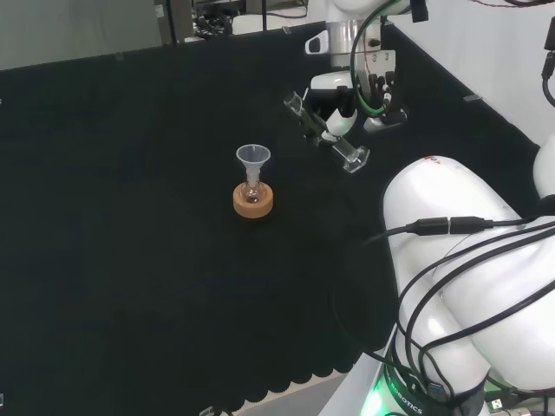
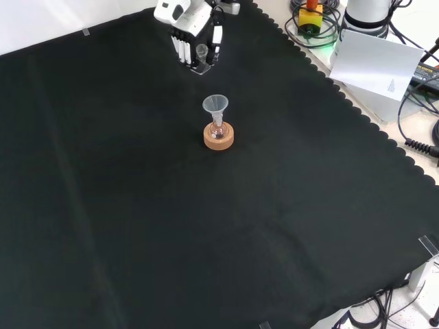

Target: Pour the water from the graduated cylinder into the round-bottom flask.

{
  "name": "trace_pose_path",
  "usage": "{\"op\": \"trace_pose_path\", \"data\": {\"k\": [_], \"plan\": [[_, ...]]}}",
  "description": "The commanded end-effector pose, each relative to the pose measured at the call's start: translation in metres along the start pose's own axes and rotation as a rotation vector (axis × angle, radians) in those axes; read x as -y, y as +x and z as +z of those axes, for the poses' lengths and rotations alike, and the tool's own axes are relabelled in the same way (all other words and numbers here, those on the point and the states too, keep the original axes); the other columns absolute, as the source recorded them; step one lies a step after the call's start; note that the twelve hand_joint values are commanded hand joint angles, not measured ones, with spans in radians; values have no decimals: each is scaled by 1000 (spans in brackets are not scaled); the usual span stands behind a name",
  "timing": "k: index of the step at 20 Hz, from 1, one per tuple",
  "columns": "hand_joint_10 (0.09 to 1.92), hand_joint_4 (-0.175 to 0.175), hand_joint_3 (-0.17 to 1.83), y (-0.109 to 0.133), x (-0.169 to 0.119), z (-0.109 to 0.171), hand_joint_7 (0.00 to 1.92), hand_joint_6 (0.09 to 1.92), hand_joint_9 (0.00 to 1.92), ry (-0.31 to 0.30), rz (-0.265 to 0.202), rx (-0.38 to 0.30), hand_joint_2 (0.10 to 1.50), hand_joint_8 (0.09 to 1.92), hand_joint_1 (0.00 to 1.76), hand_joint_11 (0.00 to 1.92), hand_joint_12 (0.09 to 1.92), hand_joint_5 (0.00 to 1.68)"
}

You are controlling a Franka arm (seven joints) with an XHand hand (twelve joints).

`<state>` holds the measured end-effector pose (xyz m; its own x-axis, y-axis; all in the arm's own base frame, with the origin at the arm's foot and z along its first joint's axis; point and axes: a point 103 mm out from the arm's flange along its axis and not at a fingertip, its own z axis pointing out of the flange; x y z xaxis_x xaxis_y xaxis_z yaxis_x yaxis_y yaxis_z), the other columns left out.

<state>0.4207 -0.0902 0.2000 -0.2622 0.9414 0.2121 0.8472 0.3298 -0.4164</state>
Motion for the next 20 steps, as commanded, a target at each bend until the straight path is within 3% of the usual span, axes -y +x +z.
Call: {"op": "trace_pose_path", "data": {"k": [1, 14, 20], "plan": [[833, -150, -3, 8, -1, 9, 871, 758, 1179, 95, 2, 37, 1057, 1105, 1503, 1161, 750, 1049], [825, -154, -4, 18, -13, 6, 895, 760, 1188, 289, 36, 99, 1050, 1065, 1504, 1171, 747, 1058], [826, -155, -5, 22, -12, 3, 898, 760, 1188, 340, 55, 139, 1050, 1061, 1504, 1173, 747, 1060]]}}
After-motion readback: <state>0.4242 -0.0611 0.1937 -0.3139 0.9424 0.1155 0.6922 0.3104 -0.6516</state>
